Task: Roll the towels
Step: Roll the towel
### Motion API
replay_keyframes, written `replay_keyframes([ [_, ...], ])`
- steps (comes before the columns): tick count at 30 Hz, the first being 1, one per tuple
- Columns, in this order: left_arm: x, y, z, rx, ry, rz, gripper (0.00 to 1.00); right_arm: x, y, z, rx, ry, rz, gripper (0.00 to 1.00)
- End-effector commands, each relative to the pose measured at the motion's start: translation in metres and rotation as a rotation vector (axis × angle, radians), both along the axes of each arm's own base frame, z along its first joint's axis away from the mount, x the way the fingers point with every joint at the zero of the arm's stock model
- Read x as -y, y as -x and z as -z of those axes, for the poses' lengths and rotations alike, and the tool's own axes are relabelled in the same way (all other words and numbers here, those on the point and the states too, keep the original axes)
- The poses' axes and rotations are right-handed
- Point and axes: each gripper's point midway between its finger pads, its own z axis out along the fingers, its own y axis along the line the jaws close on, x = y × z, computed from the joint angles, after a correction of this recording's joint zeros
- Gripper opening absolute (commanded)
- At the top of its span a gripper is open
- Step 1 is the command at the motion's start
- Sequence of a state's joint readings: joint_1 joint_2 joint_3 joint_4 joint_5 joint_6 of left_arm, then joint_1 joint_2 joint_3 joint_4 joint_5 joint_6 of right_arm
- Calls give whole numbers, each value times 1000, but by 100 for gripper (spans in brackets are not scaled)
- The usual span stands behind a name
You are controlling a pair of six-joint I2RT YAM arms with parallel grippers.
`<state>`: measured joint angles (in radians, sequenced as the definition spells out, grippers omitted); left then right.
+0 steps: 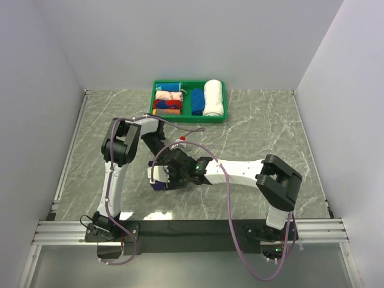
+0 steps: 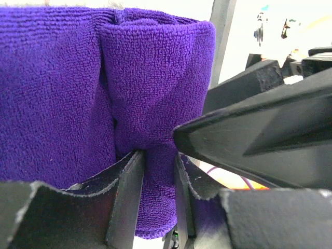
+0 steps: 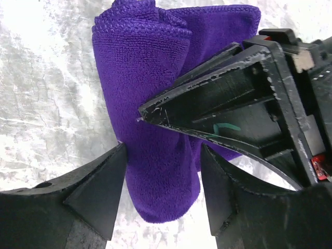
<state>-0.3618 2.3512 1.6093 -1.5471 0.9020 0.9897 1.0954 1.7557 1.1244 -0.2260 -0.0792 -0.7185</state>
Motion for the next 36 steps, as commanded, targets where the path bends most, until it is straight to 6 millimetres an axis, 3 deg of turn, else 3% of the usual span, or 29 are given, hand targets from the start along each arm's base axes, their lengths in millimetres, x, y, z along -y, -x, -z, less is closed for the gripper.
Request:
replay_keyframes([
  [1,-25,-19,67,240,-45,179,36,-2,-9,3,62,-3,-12,64],
  [5,-26,-22,66,251,-45,164,37,4,0,26,8,67,-55,61],
  [9,-27,-29,61,261,-30,126,39,12,23,38,-103,113,-109,58],
  [11,-26,-37,58,286,-20,102,39,13,32,44,-159,132,-131,50],
  [12,-27,-41,57,296,-19,90,40,17,37,48,-192,153,-127,44],
  [13,-27,-44,54,302,-14,75,41,17,42,50,-222,159,-133,27],
  [15,-29,-55,43,337,8,38,44,22,48,56,-282,191,-115,13],
  [16,-27,-62,30,362,29,6,46,22,52,57,-310,199,-106,0],
  [20,-44,-99,-12,441,84,-153,48,16,66,57,-494,231,12,0],
  [21,-58,-107,-21,433,89,-219,48,23,73,58,-550,277,42,0],
  [23,-69,-122,-42,462,133,-309,50,14,80,57,-654,273,128,0],
  [26,-113,-146,-67,491,169,-515,52,6,88,53,-812,254,227,0],
  [28,-130,-152,-81,515,184,-591,53,5,81,53,-908,237,307,0],
  [29,-149,-153,-85,523,182,-651,53,2,77,58,-948,236,329,0],
  [32,-179,-146,-101,589,186,-740,54,5,62,67,-1081,221,394,0],
  [34,-190,-133,-108,667,147,-721,54,7,57,75,-1140,243,414,0],
  [36,-195,-112,-98,699,108,-684,55,11,51,77,-1204,241,442,0],
])
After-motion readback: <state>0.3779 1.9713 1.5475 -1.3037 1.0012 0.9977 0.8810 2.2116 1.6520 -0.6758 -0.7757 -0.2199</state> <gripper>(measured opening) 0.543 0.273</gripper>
